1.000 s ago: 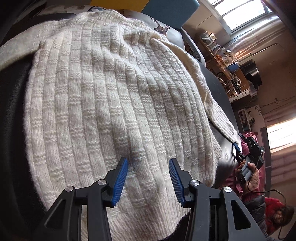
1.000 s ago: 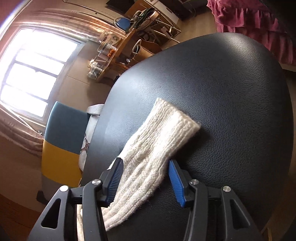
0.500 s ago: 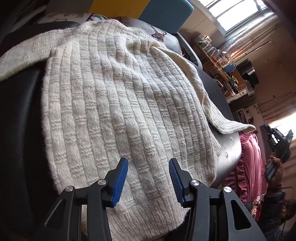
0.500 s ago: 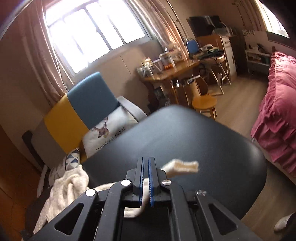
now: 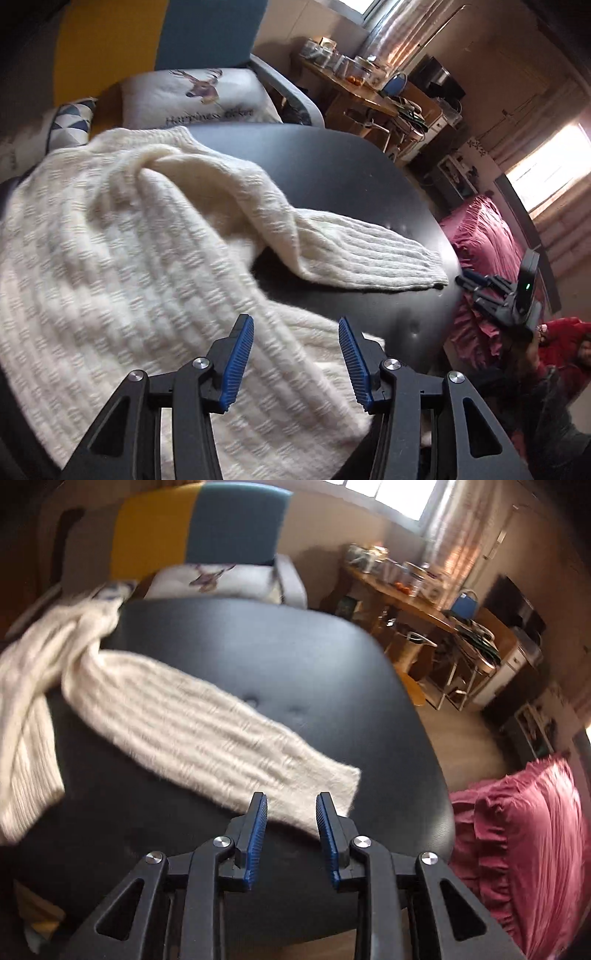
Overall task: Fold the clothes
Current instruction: 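Open the right gripper to release the sleeve and straighten it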
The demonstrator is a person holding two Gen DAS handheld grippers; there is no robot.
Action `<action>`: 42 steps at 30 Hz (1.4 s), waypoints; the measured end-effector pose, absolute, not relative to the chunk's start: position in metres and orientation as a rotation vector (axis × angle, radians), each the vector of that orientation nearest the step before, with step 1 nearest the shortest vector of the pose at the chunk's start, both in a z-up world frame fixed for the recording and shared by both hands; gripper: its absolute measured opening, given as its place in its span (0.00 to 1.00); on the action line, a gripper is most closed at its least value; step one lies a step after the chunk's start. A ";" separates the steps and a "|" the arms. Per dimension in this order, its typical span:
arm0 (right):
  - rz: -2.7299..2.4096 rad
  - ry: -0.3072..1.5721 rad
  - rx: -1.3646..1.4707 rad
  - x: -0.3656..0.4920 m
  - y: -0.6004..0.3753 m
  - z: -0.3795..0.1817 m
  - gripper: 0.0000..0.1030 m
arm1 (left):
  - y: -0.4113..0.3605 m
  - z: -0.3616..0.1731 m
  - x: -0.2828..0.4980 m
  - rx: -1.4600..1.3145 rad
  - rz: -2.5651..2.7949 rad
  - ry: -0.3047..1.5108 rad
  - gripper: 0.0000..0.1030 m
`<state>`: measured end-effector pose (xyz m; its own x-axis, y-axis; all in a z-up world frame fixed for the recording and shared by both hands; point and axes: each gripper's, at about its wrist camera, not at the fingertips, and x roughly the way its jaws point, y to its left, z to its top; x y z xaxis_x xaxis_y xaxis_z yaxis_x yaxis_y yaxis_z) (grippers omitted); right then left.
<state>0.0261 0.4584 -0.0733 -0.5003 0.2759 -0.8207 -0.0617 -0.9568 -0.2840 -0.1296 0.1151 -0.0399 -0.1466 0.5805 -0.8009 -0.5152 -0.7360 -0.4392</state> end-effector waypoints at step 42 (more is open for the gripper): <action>2.747 -0.384 -1.335 0.021 0.480 -0.036 0.09 | 0.168 0.004 -0.137 -1.265 1.773 -0.153 0.07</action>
